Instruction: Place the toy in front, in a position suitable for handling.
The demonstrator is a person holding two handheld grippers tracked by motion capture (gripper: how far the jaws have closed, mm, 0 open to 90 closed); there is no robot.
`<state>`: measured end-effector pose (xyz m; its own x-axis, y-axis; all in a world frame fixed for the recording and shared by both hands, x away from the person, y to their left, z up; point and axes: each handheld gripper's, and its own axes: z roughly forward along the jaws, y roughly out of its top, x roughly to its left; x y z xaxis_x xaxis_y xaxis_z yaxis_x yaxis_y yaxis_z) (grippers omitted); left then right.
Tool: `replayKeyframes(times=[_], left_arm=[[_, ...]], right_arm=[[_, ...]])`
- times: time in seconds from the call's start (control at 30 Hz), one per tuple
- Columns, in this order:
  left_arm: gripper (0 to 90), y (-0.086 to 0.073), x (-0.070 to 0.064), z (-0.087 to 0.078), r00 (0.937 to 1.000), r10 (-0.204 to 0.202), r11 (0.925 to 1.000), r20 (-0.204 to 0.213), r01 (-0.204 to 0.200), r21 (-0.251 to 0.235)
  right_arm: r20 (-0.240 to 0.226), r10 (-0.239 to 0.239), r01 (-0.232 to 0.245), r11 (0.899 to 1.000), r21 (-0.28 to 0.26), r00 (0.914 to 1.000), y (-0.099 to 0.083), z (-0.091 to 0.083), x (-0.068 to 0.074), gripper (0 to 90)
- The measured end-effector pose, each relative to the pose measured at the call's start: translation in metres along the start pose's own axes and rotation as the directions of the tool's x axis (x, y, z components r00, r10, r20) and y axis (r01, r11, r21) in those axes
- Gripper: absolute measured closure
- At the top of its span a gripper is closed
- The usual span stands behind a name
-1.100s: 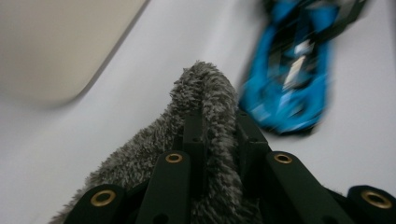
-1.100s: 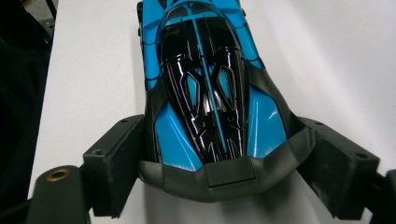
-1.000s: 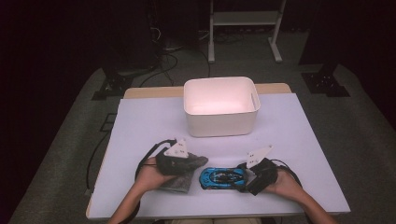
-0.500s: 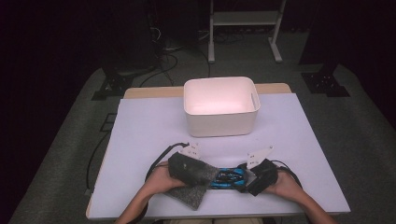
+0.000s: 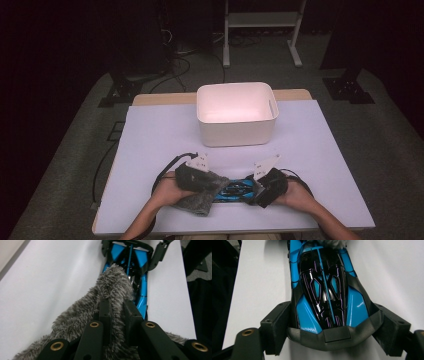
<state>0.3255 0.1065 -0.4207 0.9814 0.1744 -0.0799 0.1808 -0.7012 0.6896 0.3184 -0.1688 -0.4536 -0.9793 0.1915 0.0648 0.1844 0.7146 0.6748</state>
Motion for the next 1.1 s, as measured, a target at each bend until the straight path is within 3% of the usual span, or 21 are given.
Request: replayKeyframes(times=[0.1,0.17,0.27,0.33,0.47,0.57,0.73,0.83,0.9,0.97,1.0,1.03,1.1], left_arm=[[79.1,0.002,-0.002,0.002,0.9982,0.032,0.9994,0.052,-0.031,-0.015],[79.2,0.004,-0.007,0.005,0.9940,0.075,0.9972,0.080,-0.074,-0.005],[79.3,0.005,-0.010,0.004,0.9901,0.123,0.9920,0.069,-0.124,0.020],[79.5,0.002,-0.011,0.001,0.9891,0.142,0.9885,0.041,-0.144,0.047],[79.5,-0.011,-0.008,-0.009,0.9944,0.105,0.9920,-0.003,-0.105,0.070],[79.4,-0.014,-0.007,-0.010,0.9953,0.097,0.9933,0.000,-0.097,0.063],[79.4,0.005,-0.012,0.000,0.9904,0.138,0.9878,0.010,-0.138,0.072],[79.4,0.018,-0.018,0.008,0.9818,0.189,0.9780,0.020,-0.190,0.087],[79.4,0.018,-0.019,0.008,0.9796,0.200,0.9752,0.017,-0.201,0.092],[79.2,0.012,-0.018,0.005,0.9827,0.183,0.9791,0.032,-0.185,0.085],[78.9,0.003,-0.013,-0.001,0.9903,0.133,0.9871,0.041,-0.136,0.085],[78.7,0.003,-0.013,-0.001,0.9903,0.133,0.9871,0.041,-0.136,0.085],[78.7,-0.005,-0.008,-0.008,0.9953,0.096,0.9902,0.015,-0.097,0.100]], right_arm=[[-0.008,-0.005,0.005,1.000,0.005,1.0000,0.004,0.003,-0.001,21.3],[-0.002,-0.012,0.012,1.000,0.000,0.9999,0.003,0.004,0.000,21.2],[0.005,-0.017,0.017,1.000,-0.004,0.9998,0.003,0.005,0.000,20.9],[0.016,-0.027,0.027,1.000,0.000,0.9995,0.004,0.006,0.002,20.6],[0.022,-0.032,0.032,0.999,0.000,0.9992,0.004,0.007,0.003,20.4],[0.025,-0.041,0.041,0.999,-0.001,0.9988,0.005,0.008,0.003,20.3],[0.029,-0.048,0.049,0.999,-0.003,0.9984,0.004,0.009,0.003,20.2],[0.030,-0.043,0.043,0.999,-0.002,0.9986,0.004,0.009,0.003,20.2],[0.028,-0.034,0.035,0.999,-0.007,0.9990,0.004,0.009,0.003,20.2],[0.029,-0.036,0.037,0.999,-0.003,0.9989,0.004,0.009,0.004,20.3],[0.030,-0.040,0.040,0.999,0.001,0.9987,0.004,0.009,0.004,20.3],[0.030,-0.040,0.040,0.999,0.001,0.9987,0.004,0.009,0.004,20.3],[0.033,-0.037,0.037,0.999,-0.001,0.9988,0.004,0.009,0.004,20.2]])
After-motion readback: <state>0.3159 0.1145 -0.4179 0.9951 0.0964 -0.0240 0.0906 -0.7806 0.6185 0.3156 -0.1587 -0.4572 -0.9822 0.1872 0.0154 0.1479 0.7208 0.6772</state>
